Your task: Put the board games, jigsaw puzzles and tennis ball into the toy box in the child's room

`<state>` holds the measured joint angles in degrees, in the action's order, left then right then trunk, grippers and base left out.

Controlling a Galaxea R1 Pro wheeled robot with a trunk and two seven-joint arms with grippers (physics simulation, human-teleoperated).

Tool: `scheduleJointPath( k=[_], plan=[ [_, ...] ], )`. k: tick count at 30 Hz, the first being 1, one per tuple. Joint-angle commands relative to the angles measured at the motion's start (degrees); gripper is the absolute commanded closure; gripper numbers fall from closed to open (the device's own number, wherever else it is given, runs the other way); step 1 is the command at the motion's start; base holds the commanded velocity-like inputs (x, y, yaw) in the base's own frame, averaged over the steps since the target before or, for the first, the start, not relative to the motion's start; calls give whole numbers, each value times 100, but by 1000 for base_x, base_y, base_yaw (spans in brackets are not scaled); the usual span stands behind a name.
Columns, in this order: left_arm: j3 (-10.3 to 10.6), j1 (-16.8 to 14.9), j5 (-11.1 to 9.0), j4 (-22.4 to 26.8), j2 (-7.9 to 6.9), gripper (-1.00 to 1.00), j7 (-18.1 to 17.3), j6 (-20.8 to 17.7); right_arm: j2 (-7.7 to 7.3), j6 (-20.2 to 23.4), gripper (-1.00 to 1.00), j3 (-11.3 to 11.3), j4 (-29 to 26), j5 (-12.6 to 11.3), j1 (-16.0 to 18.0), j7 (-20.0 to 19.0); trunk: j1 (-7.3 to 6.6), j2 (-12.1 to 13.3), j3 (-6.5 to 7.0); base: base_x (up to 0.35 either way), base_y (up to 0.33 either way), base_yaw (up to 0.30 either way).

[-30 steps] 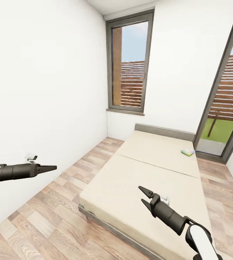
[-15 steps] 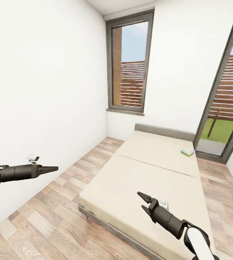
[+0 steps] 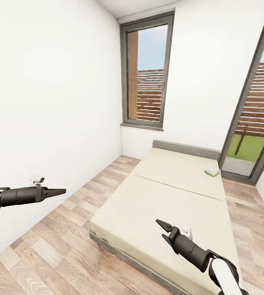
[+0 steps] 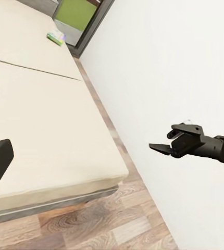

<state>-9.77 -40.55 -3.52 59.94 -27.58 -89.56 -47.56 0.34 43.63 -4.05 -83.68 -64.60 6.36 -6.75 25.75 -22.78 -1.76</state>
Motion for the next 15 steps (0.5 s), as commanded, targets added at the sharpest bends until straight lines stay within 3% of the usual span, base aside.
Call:
scheduleJointPath(
  k=[1, 10, 11, 15],
  plan=[
    [2, -3, 1, 0, -2, -100, -21, -61, 14, 27, -100, -14, -2, 53, 6, -32, 4, -13, -14, -9, 0, 0],
    [2, 2, 1, 0, -2, -100, -23, -61, 50, -27, -100, -10, -26, 344, 6, -52, 4, -13, -14, -3, 0, 0],
    [2, 1, 1, 0, -2, -100, -22, -61, 51, -27, -100, -9, -27, 1056, 6, -53, 4, -13, -14, 0, 0, 0],
    [2, -1, 1, 0, -2, -100, -24, -61, 55, -29, -100, -8, -27, 1070, 6, -54, 4, -13, -14, 0, 0, 0]
  ],
)
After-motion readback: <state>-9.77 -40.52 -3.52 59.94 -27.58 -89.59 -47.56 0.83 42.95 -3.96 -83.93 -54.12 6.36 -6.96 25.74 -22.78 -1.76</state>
